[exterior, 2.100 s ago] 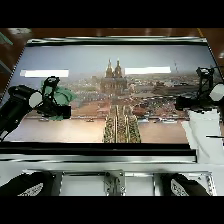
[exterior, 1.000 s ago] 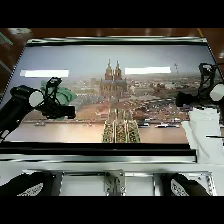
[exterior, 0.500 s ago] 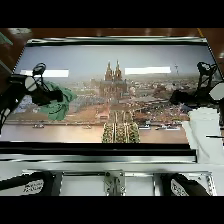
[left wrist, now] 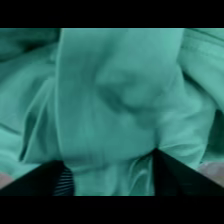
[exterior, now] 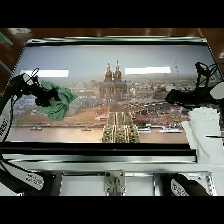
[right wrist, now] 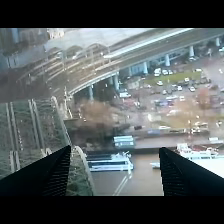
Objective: Fold the shirts.
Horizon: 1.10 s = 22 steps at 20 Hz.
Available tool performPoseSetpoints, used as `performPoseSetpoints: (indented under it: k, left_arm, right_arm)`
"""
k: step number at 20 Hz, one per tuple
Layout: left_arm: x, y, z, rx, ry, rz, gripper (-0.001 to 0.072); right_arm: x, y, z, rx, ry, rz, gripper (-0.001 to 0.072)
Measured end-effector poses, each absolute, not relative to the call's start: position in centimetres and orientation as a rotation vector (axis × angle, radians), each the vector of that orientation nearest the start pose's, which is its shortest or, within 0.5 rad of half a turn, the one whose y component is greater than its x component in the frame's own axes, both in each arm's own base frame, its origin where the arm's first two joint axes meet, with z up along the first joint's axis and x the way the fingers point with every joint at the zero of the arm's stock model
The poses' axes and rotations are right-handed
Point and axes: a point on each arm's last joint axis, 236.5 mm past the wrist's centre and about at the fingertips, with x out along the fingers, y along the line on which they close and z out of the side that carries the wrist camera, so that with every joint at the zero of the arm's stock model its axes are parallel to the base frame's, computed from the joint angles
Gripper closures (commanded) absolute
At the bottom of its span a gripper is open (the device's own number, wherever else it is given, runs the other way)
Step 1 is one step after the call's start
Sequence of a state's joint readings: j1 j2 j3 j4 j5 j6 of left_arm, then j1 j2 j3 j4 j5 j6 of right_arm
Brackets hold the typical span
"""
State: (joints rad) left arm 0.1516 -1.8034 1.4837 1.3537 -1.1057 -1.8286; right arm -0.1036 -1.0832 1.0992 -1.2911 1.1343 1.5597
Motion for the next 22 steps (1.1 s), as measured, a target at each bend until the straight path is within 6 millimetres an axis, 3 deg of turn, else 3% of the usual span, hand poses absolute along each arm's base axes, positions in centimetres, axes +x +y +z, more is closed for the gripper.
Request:
performPoseSetpoints:
  k: [2,3,4,6,8,10,12,14,15,16,18,20,22]
  left_arm:
    - [47.3,2.2,-9.9,-0.549,1.394,0.181,0.0667]
    - [47.8,1.8,-9.0,-0.549,1.376,0.151,0.0667]
    - [48.8,1.1,-7.0,-0.543,1.329,0.107,0.0667]
    - [50.4,-1.0,-1.2,-0.501,1.21,0.006,0.0667]
    - [50.5,-4.2,6.9,-0.426,1.059,-0.11,0.0667]
    - [48.3,-8.6,15.0,-0.349,0.916,-0.237,0.0667]
    - [44.6,-13.5,22.1,-0.281,0.787,-0.369,0.0667]
    - [40.0,-18.5,26.7,-0.23,0.708,-0.511,0.0667]
    - [37.8,-20.8,28.0,-0.213,0.688,-0.578,0.0667]
    - [35.7,-23.2,28.7,-0.196,0.682,-0.645,0.0667]
    - [32.6,-27.3,27.3,-0.162,0.728,-0.74,0.0667]
    - [30.1,-31.3,23.5,-0.128,0.819,-0.813,0.0666]
    - [27.5,-34.6,17.2,-0.078,0.96,-0.852,0.0667]
  right_arm:
    - [37.0,2.3,6.9,0.304,1.096,0.081,0.0043]
    - [36.8,2.4,6.9,0.306,1.105,0.084,0.0043]
    - [36.7,2.6,6.8,0.309,1.112,0.088,0.0043]
    - [36.5,2.7,6.8,0.301,1.118,0.098,0.0043]
    - [36.3,2.7,7.2,0.275,1.11,0.117,0.0043]
    - [36.4,2.7,8.9,0.235,1.065,0.137,0.0043]
    - [36.6,2.4,11.7,0.192,0.991,0.141,0.0043]
    - [36.4,1.9,15.5,0.142,0.897,0.135,0.0043]
    - [36.1,1.7,17.4,0.122,0.855,0.13,0.0043]
    - [35.4,1.6,19.0,0.103,0.825,0.126,0.0043]
    - [33.8,1.4,20.4,0.075,0.819,0.12,0.0044]
    - [31.9,1.3,20.0,0.066,0.875,0.114,0.0044]
    - [30.3,1.3,17.9,0.077,0.962,0.113,0.0044]
